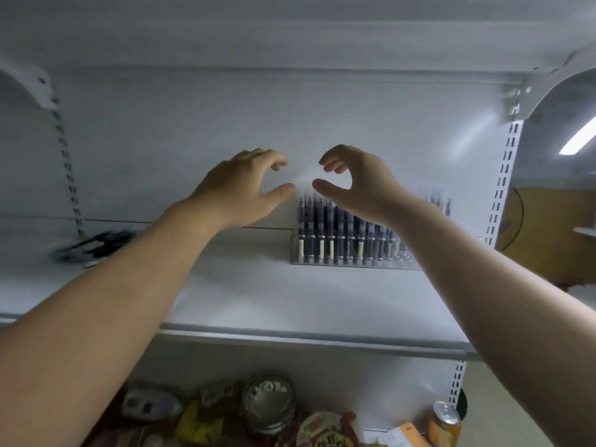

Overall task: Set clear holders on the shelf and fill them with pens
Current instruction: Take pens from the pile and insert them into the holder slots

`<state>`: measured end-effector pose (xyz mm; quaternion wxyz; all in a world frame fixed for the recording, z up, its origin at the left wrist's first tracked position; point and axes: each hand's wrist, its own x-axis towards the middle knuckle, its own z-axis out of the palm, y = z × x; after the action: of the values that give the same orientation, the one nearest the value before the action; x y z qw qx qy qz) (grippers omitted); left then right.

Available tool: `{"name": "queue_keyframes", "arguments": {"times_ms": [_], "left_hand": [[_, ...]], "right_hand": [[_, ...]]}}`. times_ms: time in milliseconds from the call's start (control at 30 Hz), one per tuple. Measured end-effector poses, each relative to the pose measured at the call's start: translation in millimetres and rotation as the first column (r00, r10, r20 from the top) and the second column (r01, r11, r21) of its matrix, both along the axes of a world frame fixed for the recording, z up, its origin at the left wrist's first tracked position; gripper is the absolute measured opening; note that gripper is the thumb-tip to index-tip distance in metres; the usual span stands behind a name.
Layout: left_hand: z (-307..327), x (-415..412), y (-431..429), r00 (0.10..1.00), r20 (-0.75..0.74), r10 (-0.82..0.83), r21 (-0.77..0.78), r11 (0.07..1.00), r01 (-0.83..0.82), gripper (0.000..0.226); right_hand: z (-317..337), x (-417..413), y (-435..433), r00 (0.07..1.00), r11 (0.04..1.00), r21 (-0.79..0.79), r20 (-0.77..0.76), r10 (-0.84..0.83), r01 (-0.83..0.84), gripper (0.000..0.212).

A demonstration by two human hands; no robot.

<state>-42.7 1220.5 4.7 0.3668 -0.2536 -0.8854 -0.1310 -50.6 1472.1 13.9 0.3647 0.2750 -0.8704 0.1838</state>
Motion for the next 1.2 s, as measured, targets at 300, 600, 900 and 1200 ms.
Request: {"name": "queue_keyframes", "arguments": {"times_ms": [300, 600, 900, 1200], "left_hand": [[-33.6, 24.1, -150.2, 0.89, 0.285, 0.355, -0.019, 0.931, -0.365, 0.061], [-55.6, 16.8, -221.3, 0.749, 0.377, 0.545, -0.201, 0.837, -0.508, 0.052], [-62.1, 3.7, -217.1, 0.642, 0.457, 0.615, -0.254, 0.782, -0.569, 0.033], [-52.3, 2.4, -197.6, 0.557, 0.461, 0.691, -0.414, 0.722, -0.554, 0.026]], "right_hand": [[-16.6, -13.2, -160.7, 0.98, 0.977, 0.116, 0.113, 0.165, -0.178, 0.041], [-25.4, -26.9, -264.0, 0.947, 0.951, 0.137, 0.205, 0.247, -0.278, 0.037], [-51.5, -44.0, -272.5, 0.946, 0.948, 0.166, 0.231, 0.229, -0.27, 0.034], [-54.4, -52.3, -254.3, 0.949, 0.97, 0.104, 0.256, 0.186, -0.218, 0.021]]}}
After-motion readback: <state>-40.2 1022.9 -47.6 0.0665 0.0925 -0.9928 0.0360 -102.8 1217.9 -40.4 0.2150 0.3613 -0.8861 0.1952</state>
